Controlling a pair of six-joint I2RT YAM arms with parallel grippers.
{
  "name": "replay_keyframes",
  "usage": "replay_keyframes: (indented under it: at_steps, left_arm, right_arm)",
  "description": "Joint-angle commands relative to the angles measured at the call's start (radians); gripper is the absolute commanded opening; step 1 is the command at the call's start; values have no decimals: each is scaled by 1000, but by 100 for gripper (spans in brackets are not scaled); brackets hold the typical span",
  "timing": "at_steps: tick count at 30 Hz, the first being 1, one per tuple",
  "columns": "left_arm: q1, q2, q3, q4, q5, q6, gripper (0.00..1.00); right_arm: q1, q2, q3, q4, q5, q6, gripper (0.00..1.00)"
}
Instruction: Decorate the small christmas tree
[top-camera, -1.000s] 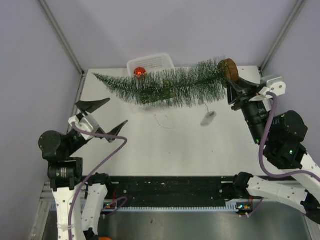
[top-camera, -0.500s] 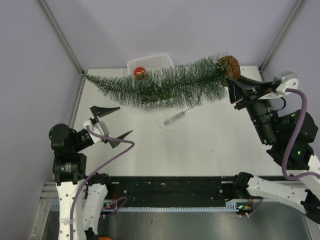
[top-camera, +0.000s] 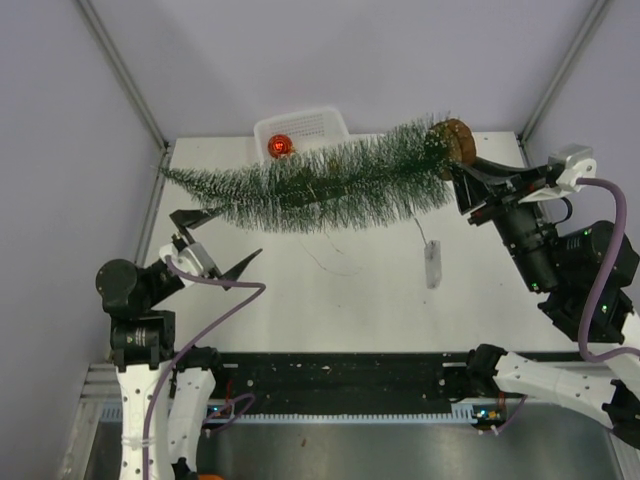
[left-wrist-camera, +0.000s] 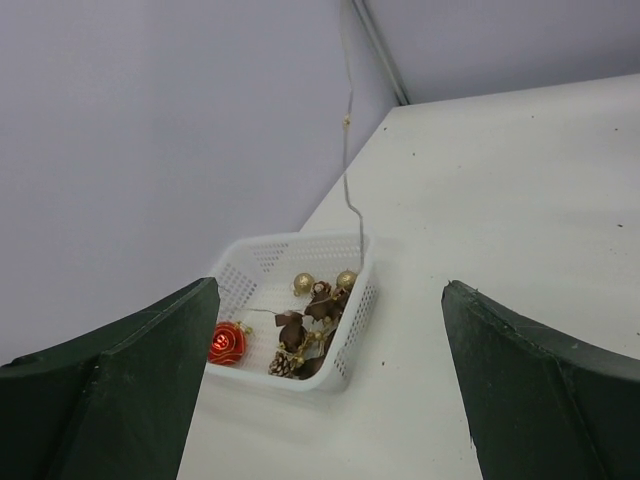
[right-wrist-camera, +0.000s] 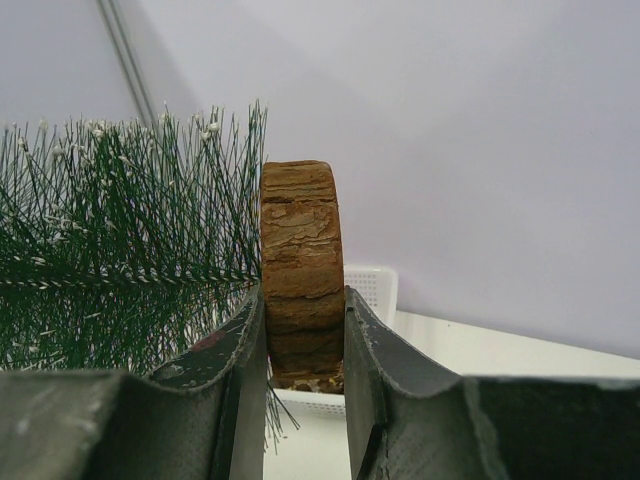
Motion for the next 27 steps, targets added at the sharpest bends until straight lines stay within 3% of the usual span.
replay_keyframes:
  at_steps: [1, 7, 11, 12, 14, 15, 17, 19, 27]
  left_arm:
    - [0, 22, -2, 104, 1, -10, 97]
    - [-2, 51, 16, 101, 28, 59, 77]
    - [-5, 58, 54, -29, 62, 145, 60]
    - [-5, 54, 61, -45, 64, 150, 51]
    - [-5, 37, 68, -65, 65, 147, 11]
    - [-5, 28, 70, -68, 77, 144, 0]
    - [-5, 0, 88, -103, 97, 147, 0]
    - [-5, -18, 128, -236, 128, 208, 0]
    - [-5, -2, 396, -951, 235, 677, 0]
  right_arm:
    - [11, -16, 59, 39, -42, 69, 0]
    - [13, -17, 68, 13, -61, 102, 0]
    - [11, -19, 65, 10, -50, 113, 0]
    - [13, -17, 65, 10, -44, 113, 0]
    - [11, -11, 63, 11, -20, 107, 0]
    - [14, -4, 63, 10, 0, 102, 0]
    - [13, 7, 56, 14, 43, 105, 0]
    - [13, 16, 42, 37, 104, 102, 0]
    - [13, 148, 56, 108, 364, 54, 0]
